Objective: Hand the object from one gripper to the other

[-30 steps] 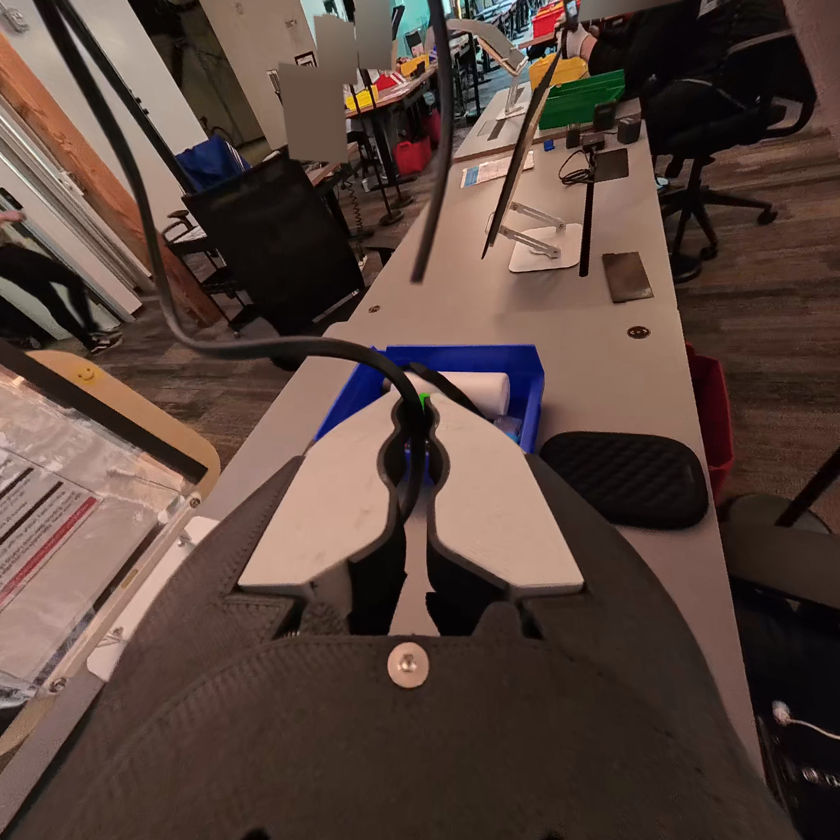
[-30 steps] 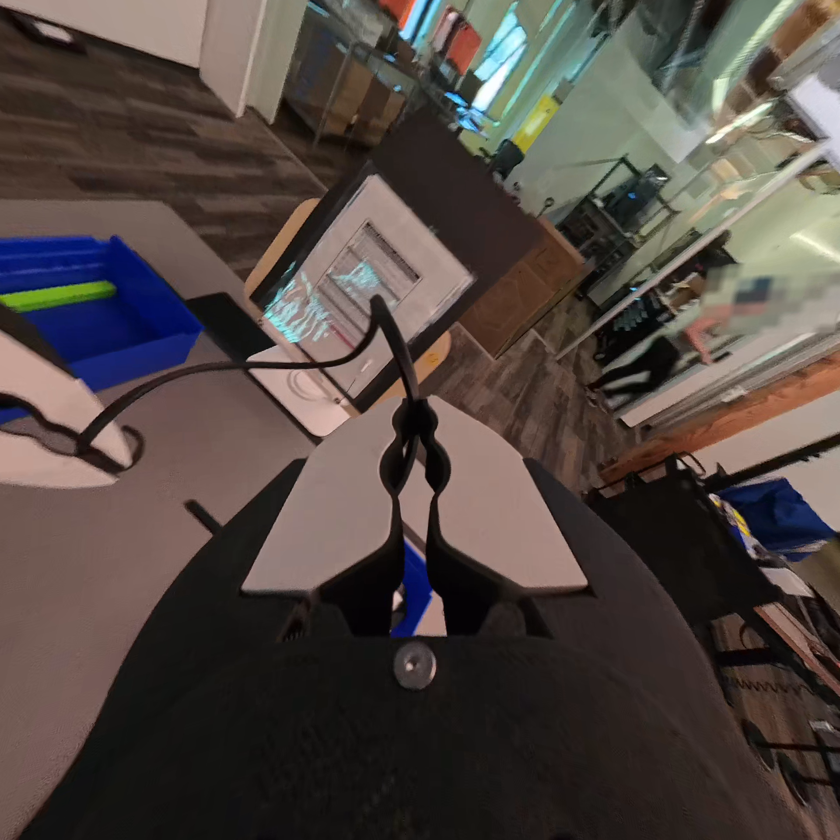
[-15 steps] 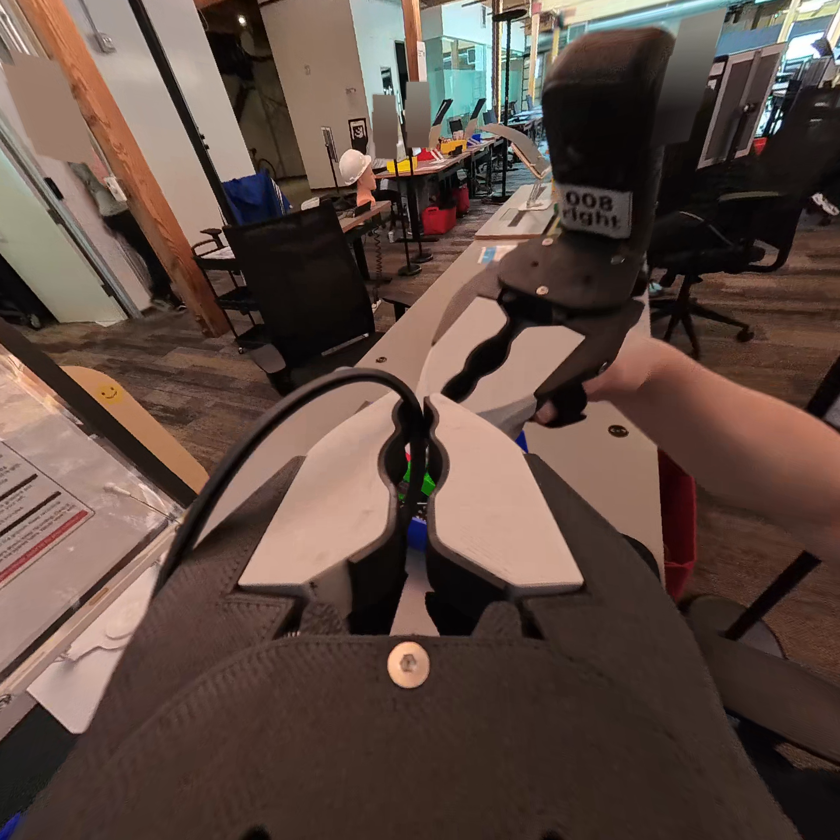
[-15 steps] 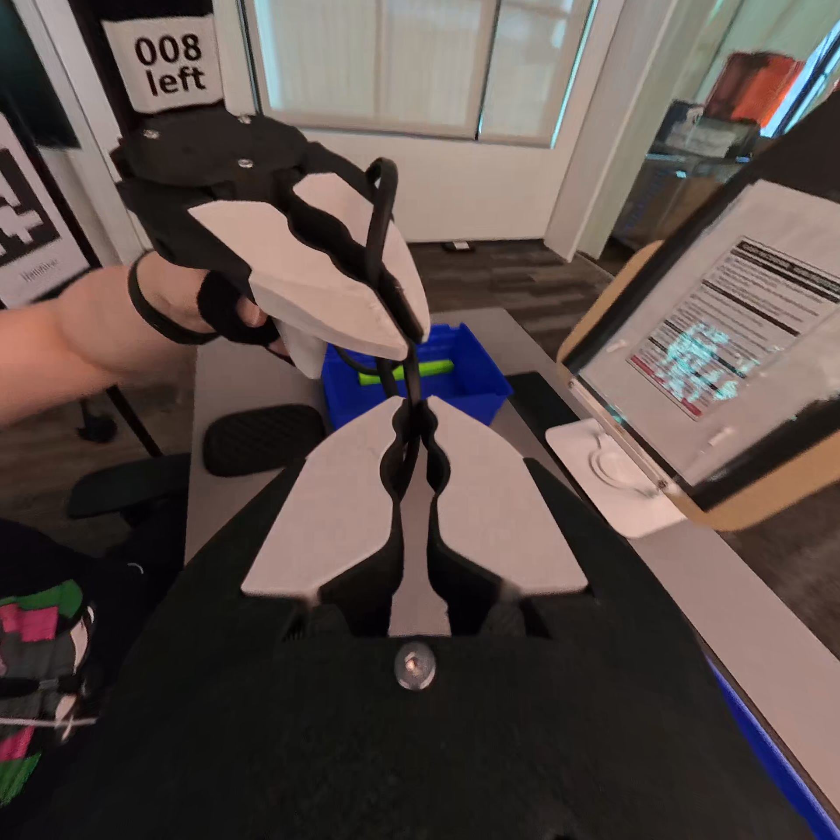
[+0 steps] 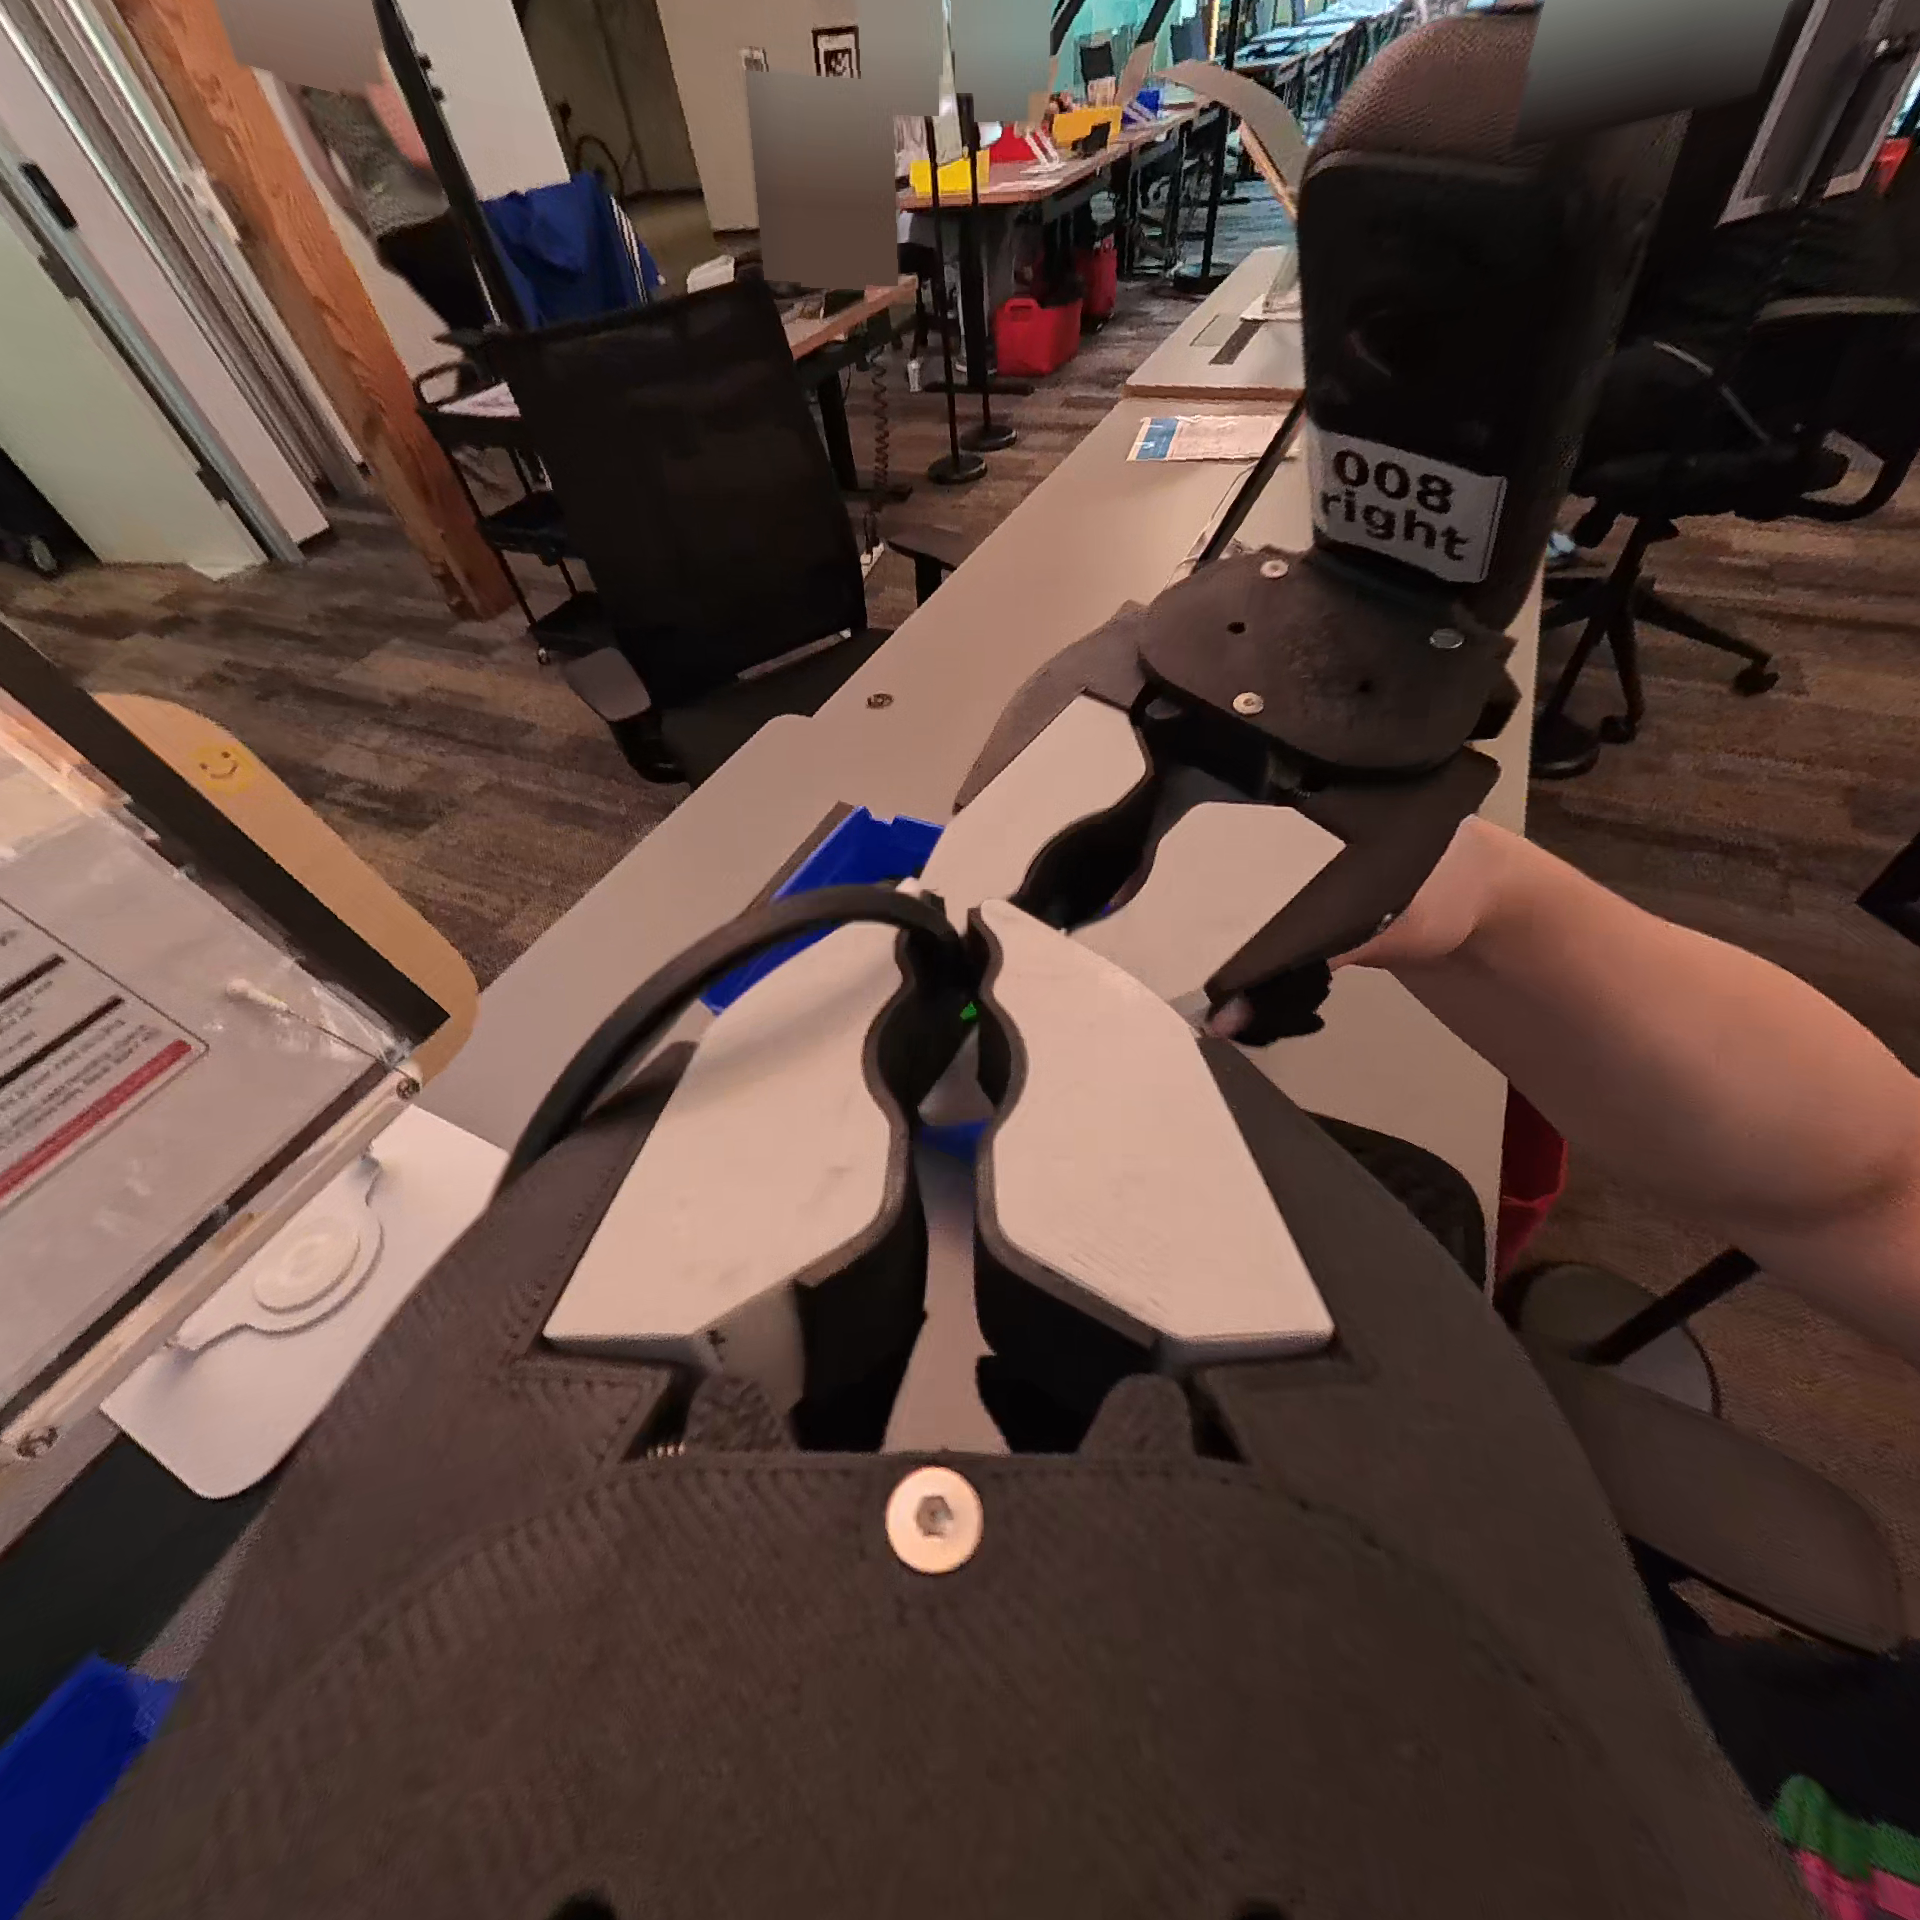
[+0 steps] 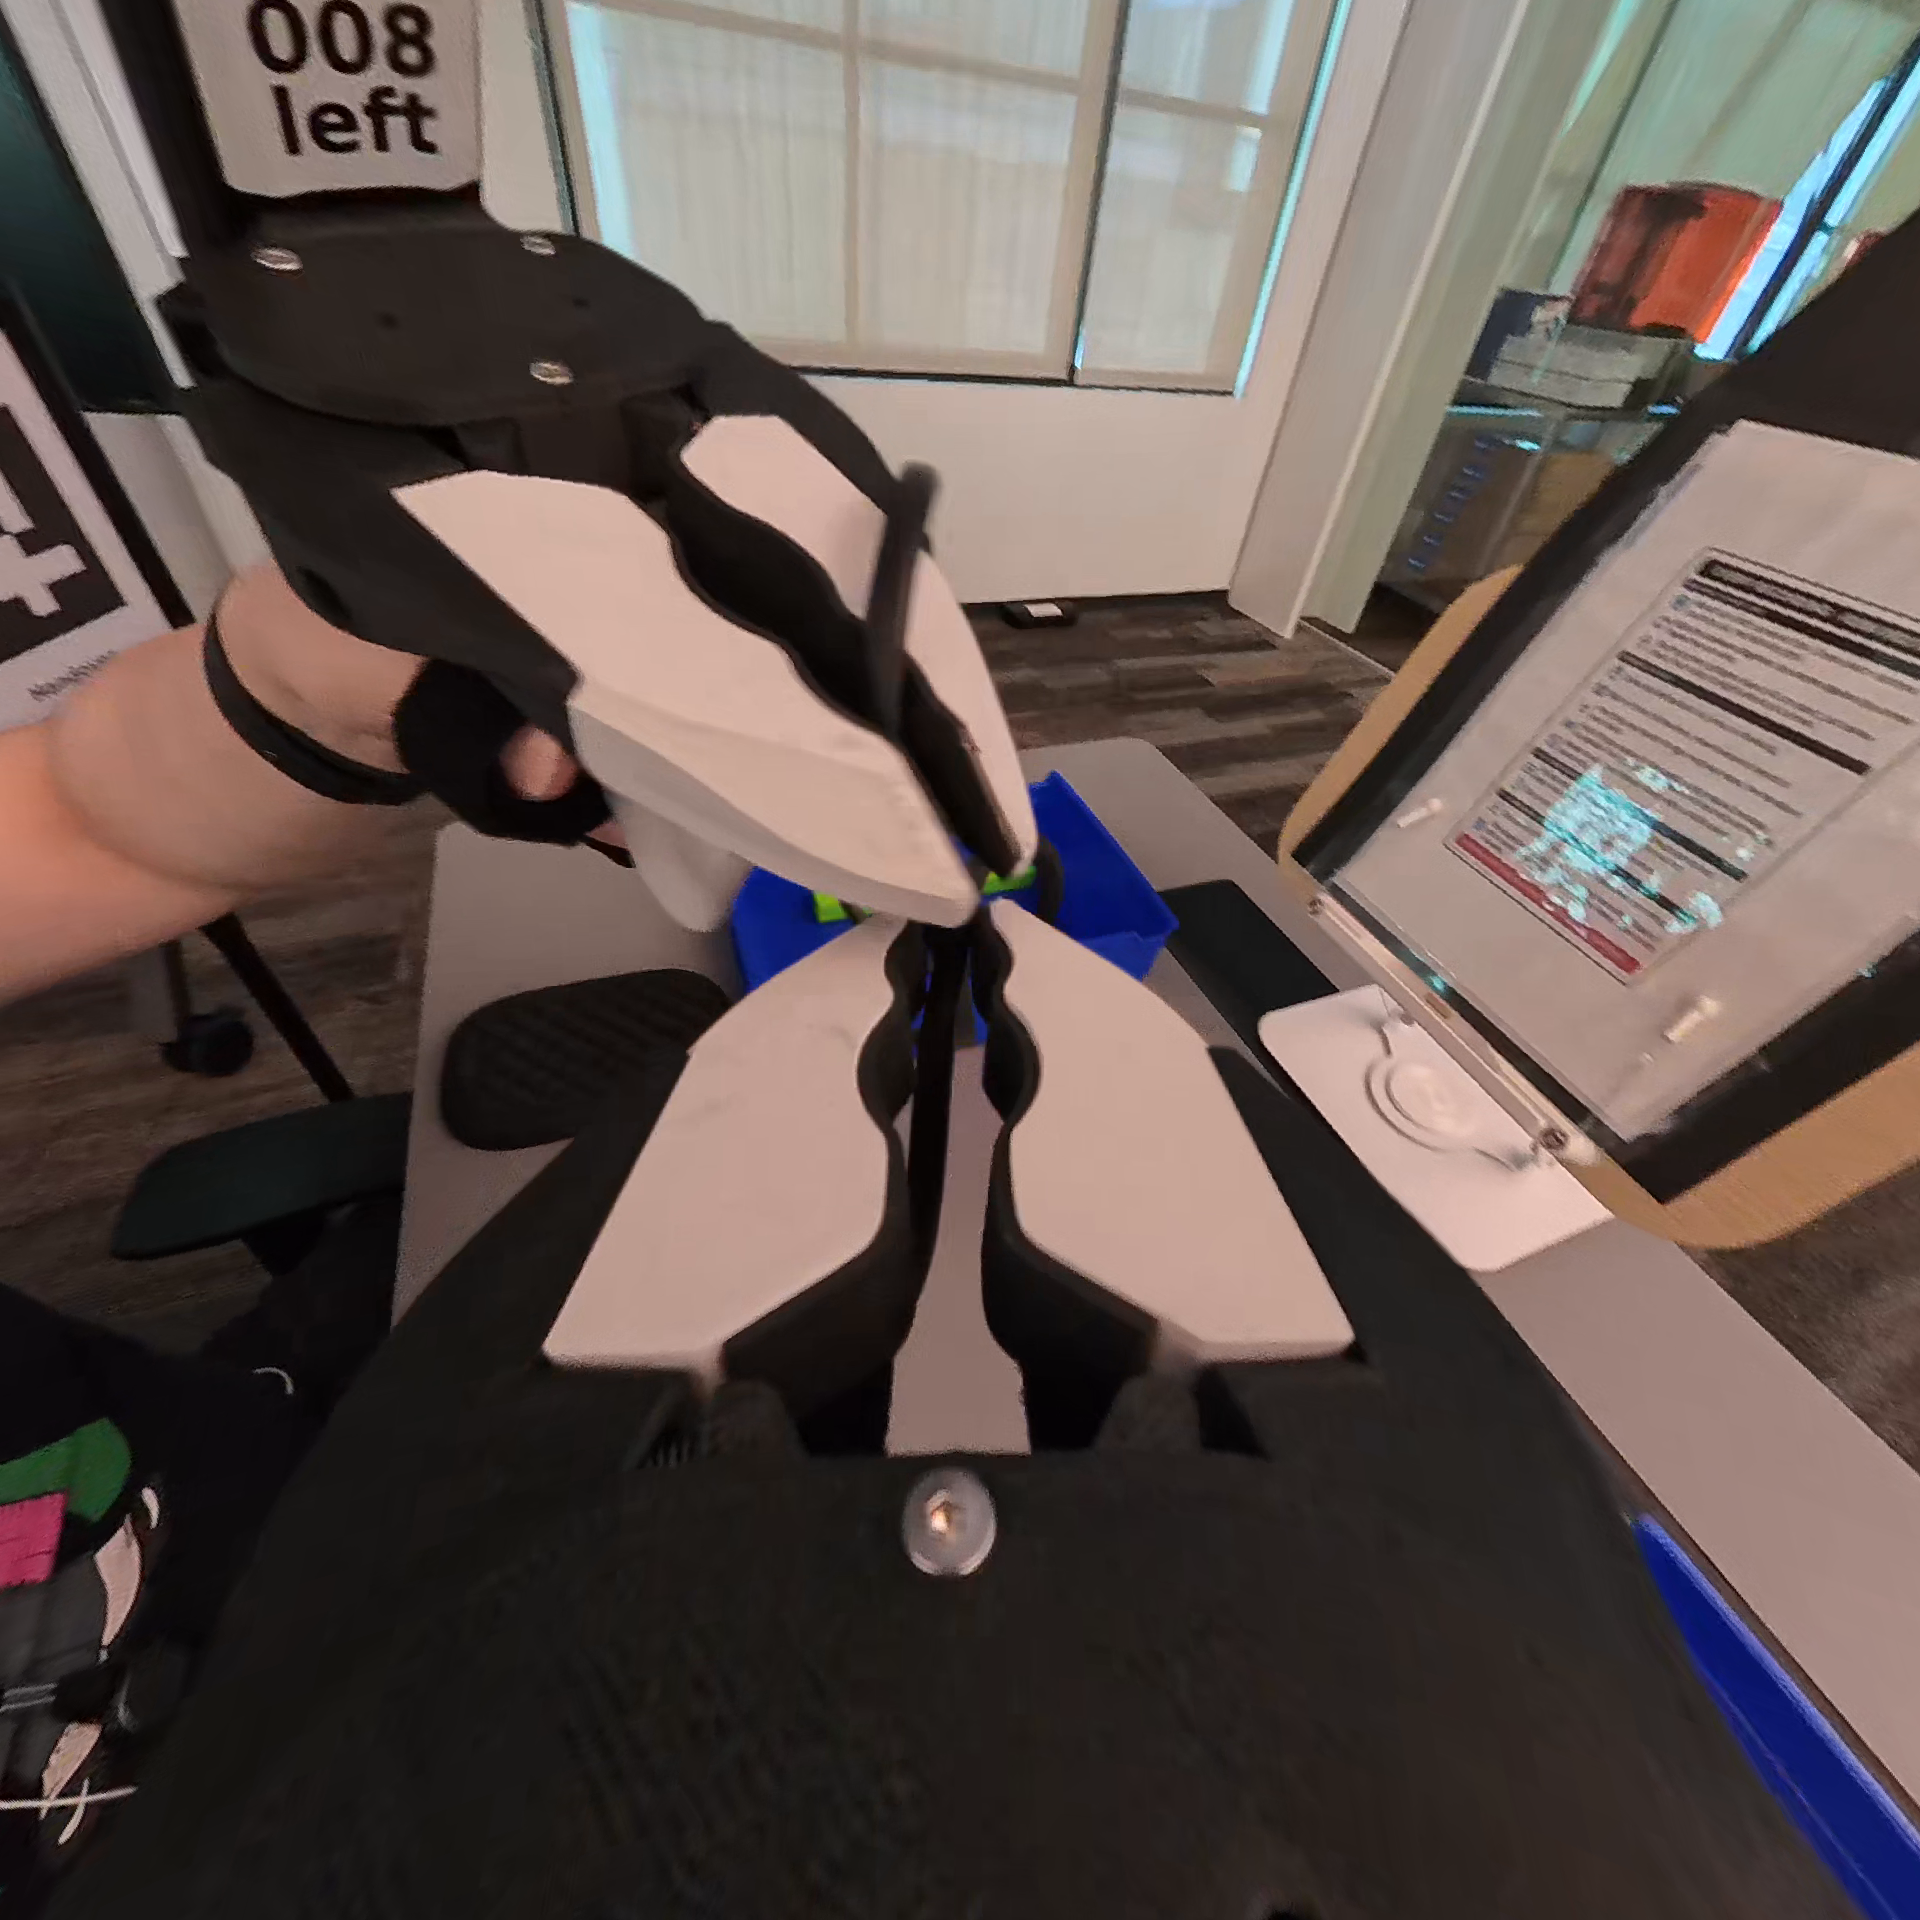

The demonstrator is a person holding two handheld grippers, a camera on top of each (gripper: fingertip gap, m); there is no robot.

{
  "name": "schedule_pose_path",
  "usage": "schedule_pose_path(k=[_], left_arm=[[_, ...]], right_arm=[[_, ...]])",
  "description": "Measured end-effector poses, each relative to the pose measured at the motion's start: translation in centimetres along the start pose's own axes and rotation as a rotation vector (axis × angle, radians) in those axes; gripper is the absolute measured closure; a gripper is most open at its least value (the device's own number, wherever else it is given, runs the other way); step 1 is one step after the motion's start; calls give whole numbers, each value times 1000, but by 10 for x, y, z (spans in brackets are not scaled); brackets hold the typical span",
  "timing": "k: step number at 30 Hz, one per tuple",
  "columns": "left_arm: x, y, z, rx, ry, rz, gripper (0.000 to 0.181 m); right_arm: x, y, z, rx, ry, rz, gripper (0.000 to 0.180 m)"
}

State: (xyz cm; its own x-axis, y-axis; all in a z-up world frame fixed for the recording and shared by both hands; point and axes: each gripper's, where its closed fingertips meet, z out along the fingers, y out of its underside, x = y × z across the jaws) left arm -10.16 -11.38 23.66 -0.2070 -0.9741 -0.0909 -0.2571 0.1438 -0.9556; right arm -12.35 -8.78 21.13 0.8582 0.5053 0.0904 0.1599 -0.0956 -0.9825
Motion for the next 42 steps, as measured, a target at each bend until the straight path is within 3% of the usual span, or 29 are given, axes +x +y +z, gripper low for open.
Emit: schedule_pose_path(k=[1, 5, 11, 16, 22, 27, 32, 34, 38, 42], left_arm=[[0, 3, -1, -10, 7, -8, 169], [12, 45, -1, -150, 60, -30, 130], [86, 163, 0, -313, 342, -187, 133], [124, 227, -20, -300, 455, -236, 138], [101, 250, -42, -245, 373, -229, 136], [38, 251, -77, -112, 132, -260, 137], [-30, 268, -138, -59, -99, -313, 135], [-52, 276, -161, -45, -169, -344, 135], [-101, 297, -203, -76, -370, -339, 136], [-159, 323, -232, -241, -610, -222, 136]], right_arm=[[7, 3, -2, -17, 32, 6, 171], [58, 20, -27, -109, 213, 46, 171], [137, 82, -90, -362, 445, 155, 171], [160, 165, -118, -482, 464, 469, 171], [161, 253, -114, -570, 370, 802, 170], [205, 270, -131, -574, 593, 506, 162], [226, 262, -156, -638, 715, 264, 131], [229, 242, -160, -581, 732, 233, 131], [208, 158, -151, -306, 699, 116, 130], [142, 55, -135, 17, 616, -87, 130]])
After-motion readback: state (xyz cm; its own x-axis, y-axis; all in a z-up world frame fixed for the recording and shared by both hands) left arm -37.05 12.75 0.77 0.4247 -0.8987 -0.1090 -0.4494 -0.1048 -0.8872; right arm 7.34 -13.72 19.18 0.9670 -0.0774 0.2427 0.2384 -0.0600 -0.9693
